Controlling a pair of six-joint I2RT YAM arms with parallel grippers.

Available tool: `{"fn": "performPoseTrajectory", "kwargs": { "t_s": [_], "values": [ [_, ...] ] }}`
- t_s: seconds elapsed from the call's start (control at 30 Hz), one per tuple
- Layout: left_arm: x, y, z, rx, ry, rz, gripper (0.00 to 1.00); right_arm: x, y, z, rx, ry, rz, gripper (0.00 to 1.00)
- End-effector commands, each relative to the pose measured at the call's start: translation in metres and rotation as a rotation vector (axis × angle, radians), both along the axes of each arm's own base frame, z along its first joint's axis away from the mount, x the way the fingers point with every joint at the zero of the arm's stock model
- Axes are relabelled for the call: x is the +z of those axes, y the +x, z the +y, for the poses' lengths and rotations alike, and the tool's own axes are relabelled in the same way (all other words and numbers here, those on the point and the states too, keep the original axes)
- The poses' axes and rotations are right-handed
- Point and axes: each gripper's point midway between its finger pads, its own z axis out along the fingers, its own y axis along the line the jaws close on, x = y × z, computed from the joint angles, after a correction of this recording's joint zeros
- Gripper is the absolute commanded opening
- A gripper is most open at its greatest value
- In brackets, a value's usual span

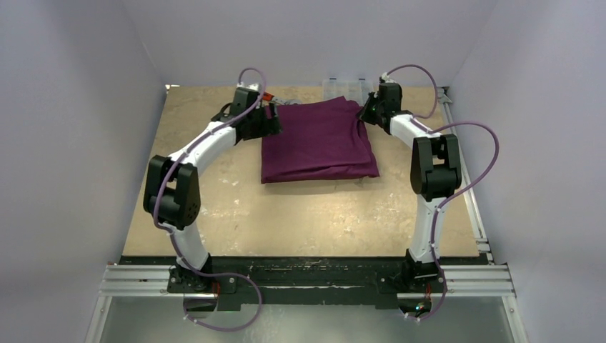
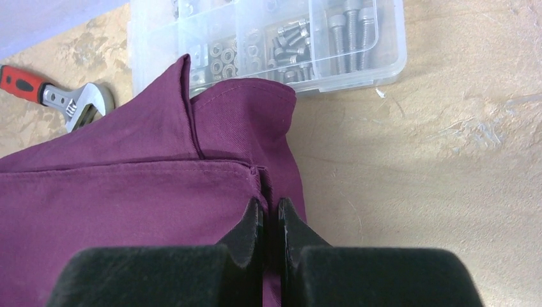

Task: Open and lay out the surgical kit
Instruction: Move the surgical kit at the center of the board, then open the surgical kit at the center of the board.

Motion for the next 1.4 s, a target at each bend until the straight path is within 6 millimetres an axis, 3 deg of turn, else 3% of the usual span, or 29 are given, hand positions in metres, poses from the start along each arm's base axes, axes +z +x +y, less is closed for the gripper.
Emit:
{"fn": "performPoseTrajectory", "kwargs": {
  "t_s": [0.0, 0.07, 0.13, 0.2, 0.33, 0.43, 0.63, 0.7, 0.87, 1.0, 1.17, 1.37],
  "values": [
    [0.052, 0.013, -0.073, -0.229, -0.032, -0.187, 0.82, 0.027, 0.009, -0.022, -0.141, 0.012, -0.016, 0.03],
    [0.064, 0.009, -0.097, -0.303, -0.019, -0.238, 0.82, 0.039, 0.007, -0.022, -0.142, 0.018, -0.015, 0.21],
    [0.074, 0.005, -0.118, -0.363, -0.006, -0.289, 0.82, 0.049, 0.001, -0.023, -0.145, 0.018, 0.005, 0.46],
    [0.084, 0.000, -0.140, -0.425, -0.009, -0.337, 0.82, 0.065, -0.005, -0.029, -0.157, 0.018, 0.026, 0.62],
    [0.093, -0.012, -0.183, -0.527, 0.001, -0.418, 0.82, 0.098, -0.025, -0.037, -0.160, 0.020, 0.037, 0.82],
    [0.096, -0.025, -0.215, -0.593, 0.008, -0.464, 0.82, 0.107, -0.053, -0.066, -0.281, -0.047, 0.077, 0.98],
    [0.100, -0.054, -0.273, -0.696, 0.055, -0.606, 0.81, 0.100, -0.120, -0.107, -0.398, -0.089, 0.200, 0.99],
    [0.094, -0.058, -0.285, -0.694, 0.099, -0.647, 0.80, 0.084, -0.146, -0.129, -0.459, -0.061, 0.285, 0.99],
    [0.064, -0.064, -0.314, -0.727, 0.156, -0.636, 0.76, 0.054, -0.193, -0.154, -0.516, 0.045, 0.369, 0.96],
    [0.037, -0.062, -0.325, -0.725, 0.231, -0.585, 0.70, 0.048, -0.210, -0.156, -0.524, 0.080, 0.375, 0.94],
    [0.002, -0.053, -0.324, -0.695, 0.330, -0.460, 0.62, 0.044, -0.218, -0.156, -0.533, 0.084, 0.381, 0.93],
    [-0.011, -0.065, -0.322, -0.711, 0.315, -0.348, 0.63, 0.042, -0.219, -0.157, -0.538, 0.087, 0.386, 0.92]
  ]
}}
